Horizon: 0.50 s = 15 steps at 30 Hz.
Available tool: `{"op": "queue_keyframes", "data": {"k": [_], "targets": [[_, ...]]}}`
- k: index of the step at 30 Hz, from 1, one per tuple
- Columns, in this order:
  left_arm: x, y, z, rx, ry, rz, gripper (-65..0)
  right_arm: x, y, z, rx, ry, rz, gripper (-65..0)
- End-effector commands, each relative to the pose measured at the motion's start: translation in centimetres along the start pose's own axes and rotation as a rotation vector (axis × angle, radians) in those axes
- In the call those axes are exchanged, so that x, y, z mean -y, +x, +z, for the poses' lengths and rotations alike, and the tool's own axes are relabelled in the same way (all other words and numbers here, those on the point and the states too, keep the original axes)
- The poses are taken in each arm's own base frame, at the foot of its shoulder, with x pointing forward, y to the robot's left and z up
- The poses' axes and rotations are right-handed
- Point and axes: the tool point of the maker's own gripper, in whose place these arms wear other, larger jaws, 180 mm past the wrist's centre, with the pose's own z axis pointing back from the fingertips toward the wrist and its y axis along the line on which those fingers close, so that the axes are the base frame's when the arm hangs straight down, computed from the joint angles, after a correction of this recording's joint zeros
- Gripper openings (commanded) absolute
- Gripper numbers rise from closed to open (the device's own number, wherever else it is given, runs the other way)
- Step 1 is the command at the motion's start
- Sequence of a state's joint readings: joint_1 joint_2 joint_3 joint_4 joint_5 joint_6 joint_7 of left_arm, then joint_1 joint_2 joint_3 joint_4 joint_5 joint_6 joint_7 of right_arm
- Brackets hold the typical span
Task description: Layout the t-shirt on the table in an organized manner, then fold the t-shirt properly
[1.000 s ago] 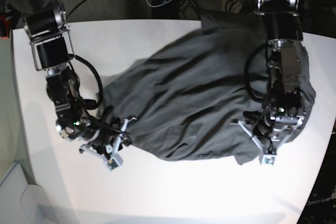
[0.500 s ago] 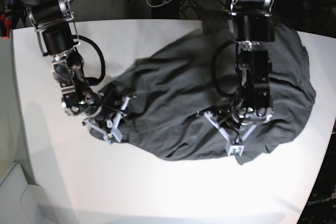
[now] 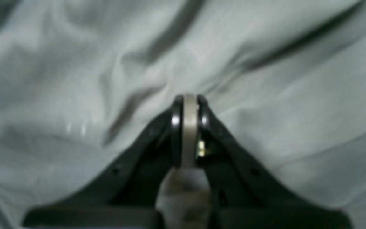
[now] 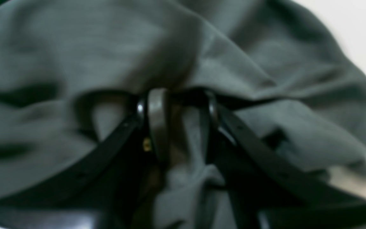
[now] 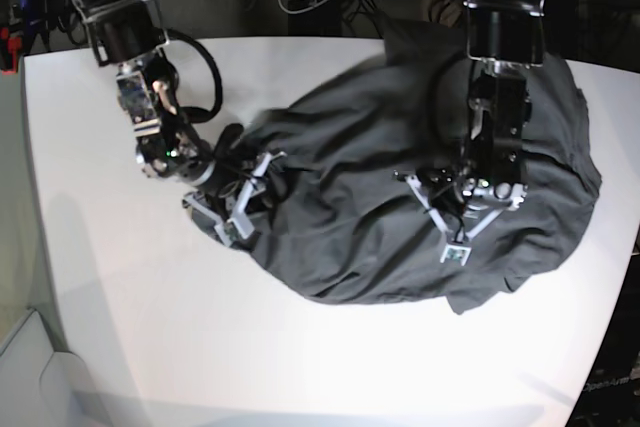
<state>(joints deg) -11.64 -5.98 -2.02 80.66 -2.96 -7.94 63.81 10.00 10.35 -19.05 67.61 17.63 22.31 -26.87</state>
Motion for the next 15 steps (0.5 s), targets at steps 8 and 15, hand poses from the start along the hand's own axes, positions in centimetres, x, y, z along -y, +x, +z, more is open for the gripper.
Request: {"op": "queue_keyframes", "data": {"k": [8,15], "targets": [[3.7,5.9,1.1,0.134,-0.072,0.022,-64.7,-5.4,-2.4,2.1,-0.107,0.075,0.057,-50.6],[5.6,4.9,-2.0,0.098,-0.121,0.048,-64.7,-10.3,-1.6,2.4,-0.109,0.174,0.177,-50.7]]}}
